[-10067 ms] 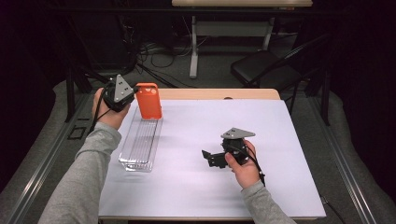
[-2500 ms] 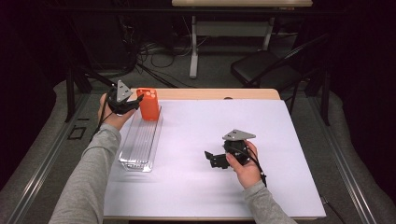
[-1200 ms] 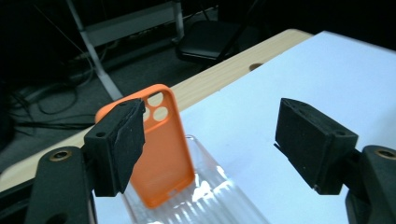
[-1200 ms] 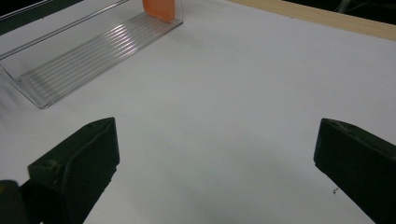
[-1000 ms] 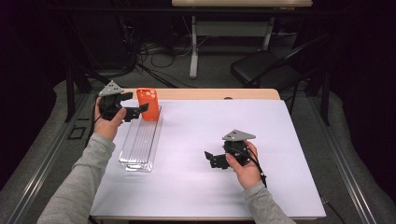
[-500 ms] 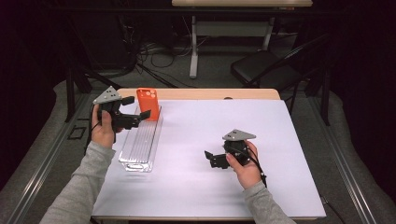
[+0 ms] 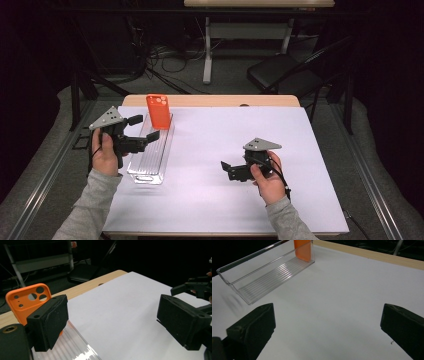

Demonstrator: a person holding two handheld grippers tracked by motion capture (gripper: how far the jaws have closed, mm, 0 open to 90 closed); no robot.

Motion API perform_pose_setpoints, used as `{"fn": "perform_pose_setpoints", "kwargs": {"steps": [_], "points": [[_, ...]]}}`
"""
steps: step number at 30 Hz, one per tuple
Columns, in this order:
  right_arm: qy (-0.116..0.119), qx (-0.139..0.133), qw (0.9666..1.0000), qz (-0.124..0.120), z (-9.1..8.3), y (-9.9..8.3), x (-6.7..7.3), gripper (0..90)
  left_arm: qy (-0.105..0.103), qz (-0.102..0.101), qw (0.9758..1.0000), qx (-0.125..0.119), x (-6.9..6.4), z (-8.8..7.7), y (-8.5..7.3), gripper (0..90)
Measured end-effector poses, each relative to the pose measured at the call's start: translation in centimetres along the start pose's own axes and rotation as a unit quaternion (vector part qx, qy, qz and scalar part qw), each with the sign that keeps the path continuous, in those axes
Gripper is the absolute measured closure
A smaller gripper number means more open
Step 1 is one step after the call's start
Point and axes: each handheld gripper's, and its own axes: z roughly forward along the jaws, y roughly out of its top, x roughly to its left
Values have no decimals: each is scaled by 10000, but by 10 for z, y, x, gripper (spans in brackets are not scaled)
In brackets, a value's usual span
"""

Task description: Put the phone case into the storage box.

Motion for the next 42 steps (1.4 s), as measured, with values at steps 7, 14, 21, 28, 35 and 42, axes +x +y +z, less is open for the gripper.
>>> {"fn": "perform_pose_setpoints", "kwargs": {"steps": [7, 14, 21, 28, 35, 42], "points": [[-135, -40, 9998, -117, -18, -7, -4, 0, -48, -83, 9999, -81, -8, -11, -13, 103], [-295, -141, 9995, -51, -42, -18, -15, 0, 37, -76, 10000, -25, -11, -17, -29, 88], [-506, -185, 9985, 122, -58, -33, -28, 0, 18, -103, 9999, 25, -11, -20, -39, 33], [-657, -247, 9973, 201, -64, -43, -38, 0, 31, -139, 9998, 102, -7, -20, -53, 19], [-802, -228, 9963, 230, -61, -51, -44, 0, 31, -190, 9997, 162, -1, -17, -60, 12], [-1023, -352, 9939, 224, -60, -57, -49, 0, 120, -217, 9995, 189, 4, -19, -63, 6]]}}
